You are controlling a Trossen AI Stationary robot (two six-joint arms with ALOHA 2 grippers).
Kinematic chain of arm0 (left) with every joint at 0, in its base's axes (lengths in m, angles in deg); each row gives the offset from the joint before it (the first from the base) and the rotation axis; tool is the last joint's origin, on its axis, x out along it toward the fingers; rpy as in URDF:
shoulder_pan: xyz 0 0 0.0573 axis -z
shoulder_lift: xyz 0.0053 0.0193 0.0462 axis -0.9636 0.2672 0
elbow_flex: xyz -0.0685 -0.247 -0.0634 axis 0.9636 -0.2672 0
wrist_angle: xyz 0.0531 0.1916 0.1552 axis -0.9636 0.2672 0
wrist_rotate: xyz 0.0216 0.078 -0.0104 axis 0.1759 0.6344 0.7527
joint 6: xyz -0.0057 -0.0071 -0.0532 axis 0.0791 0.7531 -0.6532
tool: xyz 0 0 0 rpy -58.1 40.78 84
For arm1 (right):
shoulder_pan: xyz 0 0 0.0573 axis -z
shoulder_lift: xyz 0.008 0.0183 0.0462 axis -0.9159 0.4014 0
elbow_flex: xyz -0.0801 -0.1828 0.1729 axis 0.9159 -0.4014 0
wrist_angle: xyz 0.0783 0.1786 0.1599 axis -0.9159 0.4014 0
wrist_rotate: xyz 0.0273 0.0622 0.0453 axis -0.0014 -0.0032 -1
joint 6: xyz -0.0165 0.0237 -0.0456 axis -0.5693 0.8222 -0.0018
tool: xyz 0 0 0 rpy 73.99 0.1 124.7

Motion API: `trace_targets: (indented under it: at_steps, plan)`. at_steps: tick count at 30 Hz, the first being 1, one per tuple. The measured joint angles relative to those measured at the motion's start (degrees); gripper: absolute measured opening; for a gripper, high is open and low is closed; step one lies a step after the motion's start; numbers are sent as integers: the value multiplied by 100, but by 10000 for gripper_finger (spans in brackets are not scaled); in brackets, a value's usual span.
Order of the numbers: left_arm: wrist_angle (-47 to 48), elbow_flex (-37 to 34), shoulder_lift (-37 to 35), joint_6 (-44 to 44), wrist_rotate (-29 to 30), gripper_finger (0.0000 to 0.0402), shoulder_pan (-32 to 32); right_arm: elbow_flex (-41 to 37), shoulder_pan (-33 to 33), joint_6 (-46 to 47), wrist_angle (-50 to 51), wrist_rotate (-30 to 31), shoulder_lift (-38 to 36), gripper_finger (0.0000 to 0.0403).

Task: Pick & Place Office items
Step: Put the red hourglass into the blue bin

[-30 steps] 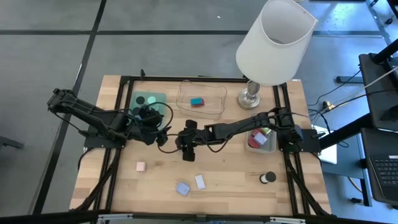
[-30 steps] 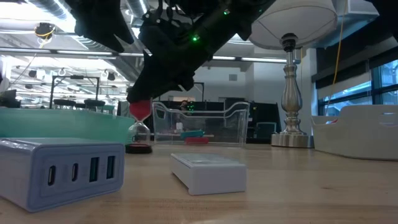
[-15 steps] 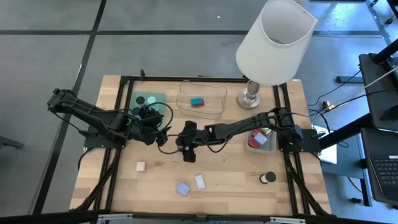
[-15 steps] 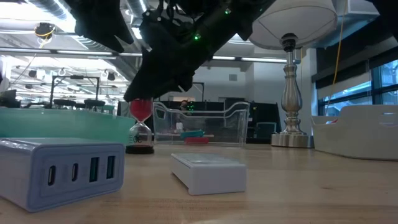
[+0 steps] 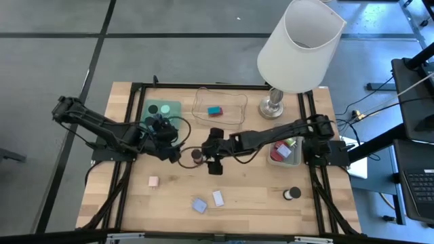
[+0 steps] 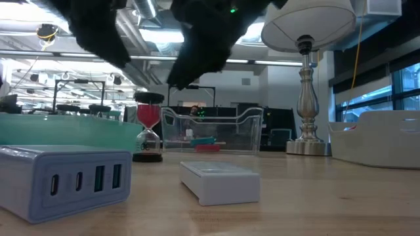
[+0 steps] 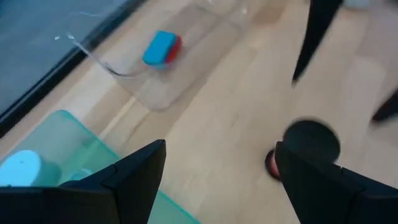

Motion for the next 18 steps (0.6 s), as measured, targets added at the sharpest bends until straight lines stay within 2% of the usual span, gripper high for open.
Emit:
trace_targets:
  at_steps: [6,9,13,18]
  plan:
    - [-1081,-541,2,723,-666,301,280,0,-156,-6,963,573,-258,343]
    - [-1708,-660,4,1155,-1023,301,389,0,-193,141,1551,1353,-390,343]
    - [-2247,-771,2,1537,-852,301,400,0,-182,619,2539,2239,-573,343]
    - [-2970,-1051,37,1789,-397,301,265,-218,-184,1069,3342,2641,-829,343]
